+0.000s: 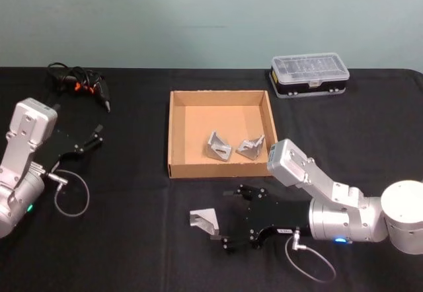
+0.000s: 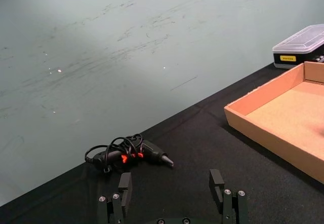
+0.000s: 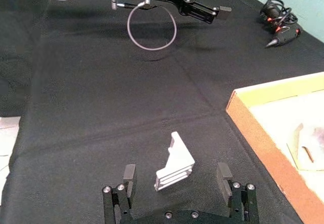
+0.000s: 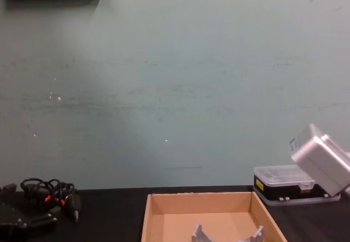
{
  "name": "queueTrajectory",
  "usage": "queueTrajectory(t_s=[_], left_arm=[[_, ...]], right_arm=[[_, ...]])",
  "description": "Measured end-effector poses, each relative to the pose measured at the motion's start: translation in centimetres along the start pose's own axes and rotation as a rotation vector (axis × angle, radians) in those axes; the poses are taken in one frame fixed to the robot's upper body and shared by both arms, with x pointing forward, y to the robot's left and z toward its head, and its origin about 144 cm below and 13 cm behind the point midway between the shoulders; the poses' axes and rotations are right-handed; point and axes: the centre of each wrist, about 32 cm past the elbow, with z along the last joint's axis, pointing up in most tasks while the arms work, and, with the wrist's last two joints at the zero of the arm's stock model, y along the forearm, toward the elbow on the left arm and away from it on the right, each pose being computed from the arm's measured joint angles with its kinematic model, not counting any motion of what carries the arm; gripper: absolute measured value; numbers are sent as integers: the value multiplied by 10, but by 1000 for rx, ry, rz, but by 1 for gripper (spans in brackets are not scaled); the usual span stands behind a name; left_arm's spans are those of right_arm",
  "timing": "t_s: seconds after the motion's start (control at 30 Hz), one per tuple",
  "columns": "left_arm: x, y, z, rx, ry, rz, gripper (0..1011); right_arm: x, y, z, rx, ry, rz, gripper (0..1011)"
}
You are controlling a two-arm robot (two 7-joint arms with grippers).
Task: Use one hand to pick up the angle iron from the table and place it into the box.
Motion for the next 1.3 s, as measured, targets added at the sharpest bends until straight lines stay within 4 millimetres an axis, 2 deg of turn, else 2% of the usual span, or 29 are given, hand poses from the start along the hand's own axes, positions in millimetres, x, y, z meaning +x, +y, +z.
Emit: queueTrajectory(t_s=[0.37,1.3], left_arm=[[0,0,0,0,0,0,1000],[0,0,0,0,0,0,1000]], right_arm=[[11,10,2,-20,-3,34,1003],[22,31,3,-30,-15,91,1003]])
